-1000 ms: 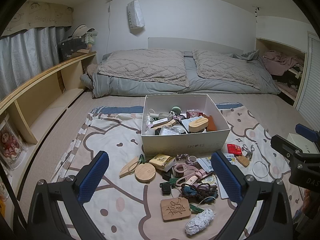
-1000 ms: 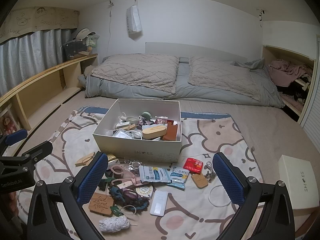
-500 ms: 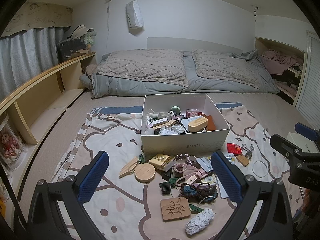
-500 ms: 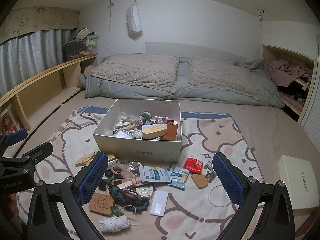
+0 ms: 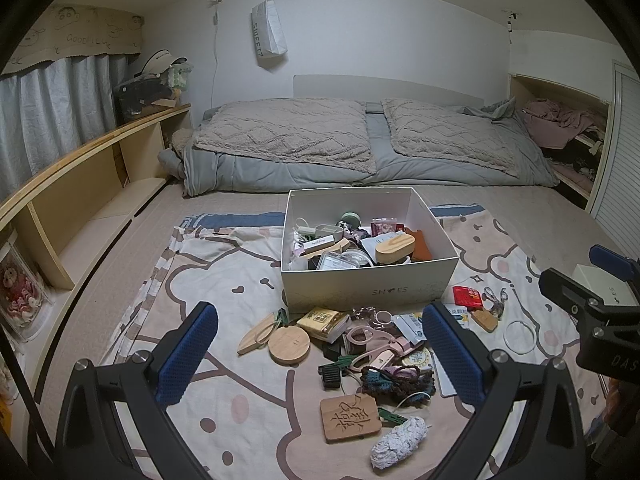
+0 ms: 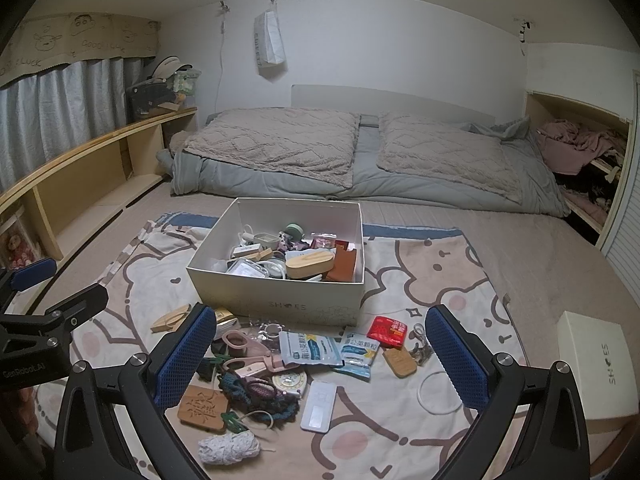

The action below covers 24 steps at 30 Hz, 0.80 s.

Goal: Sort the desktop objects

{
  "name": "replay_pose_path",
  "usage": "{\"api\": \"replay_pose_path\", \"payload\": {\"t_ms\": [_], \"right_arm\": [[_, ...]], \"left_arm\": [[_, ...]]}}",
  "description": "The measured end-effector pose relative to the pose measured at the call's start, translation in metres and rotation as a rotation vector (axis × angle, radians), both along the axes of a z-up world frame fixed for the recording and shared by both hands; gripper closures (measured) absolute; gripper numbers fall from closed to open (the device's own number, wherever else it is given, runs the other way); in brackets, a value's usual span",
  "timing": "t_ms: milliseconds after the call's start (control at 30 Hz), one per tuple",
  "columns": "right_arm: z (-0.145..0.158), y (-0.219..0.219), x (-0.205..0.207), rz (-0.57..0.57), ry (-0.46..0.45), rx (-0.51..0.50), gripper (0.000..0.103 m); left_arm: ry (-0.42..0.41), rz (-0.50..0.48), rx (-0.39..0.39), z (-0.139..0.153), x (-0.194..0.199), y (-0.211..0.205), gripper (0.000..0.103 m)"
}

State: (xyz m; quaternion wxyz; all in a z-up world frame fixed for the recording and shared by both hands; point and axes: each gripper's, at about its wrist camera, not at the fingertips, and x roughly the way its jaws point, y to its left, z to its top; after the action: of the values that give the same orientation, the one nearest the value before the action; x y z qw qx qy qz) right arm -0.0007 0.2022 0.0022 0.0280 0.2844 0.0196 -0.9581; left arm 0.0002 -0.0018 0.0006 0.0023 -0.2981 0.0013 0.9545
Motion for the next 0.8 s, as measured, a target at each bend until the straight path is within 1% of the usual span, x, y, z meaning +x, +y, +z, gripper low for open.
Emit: {"api": "replay_pose_path", "payload": {"t_ms": [300, 433, 667, 800], "right_arm": [[0.0, 0.003, -0.002, -0.002, 0.006, -0.006, 0.0], [0.003, 0.003, 0.003, -0.006, 0.016, -0.02, 0.0], [0.002, 0.017, 0.0, -0.022, 0.033, -0.035, 0.0], [0.0, 0.026, -0.002, -0.024, 0.049, -0.026, 0.0]], "left_arm": [[0.002, 0.0, 0.003, 0.0, 0.003, 0.004, 0.0], [0.014, 0.009, 0.008, 0.007, 0.001, 0.004, 0.0], [0.043, 0.026, 0.009, 0.009, -0.001, -0.008, 0.0], [0.052, 0.038, 0.013, 0.005, -0.003, -0.018, 0.0]]}}
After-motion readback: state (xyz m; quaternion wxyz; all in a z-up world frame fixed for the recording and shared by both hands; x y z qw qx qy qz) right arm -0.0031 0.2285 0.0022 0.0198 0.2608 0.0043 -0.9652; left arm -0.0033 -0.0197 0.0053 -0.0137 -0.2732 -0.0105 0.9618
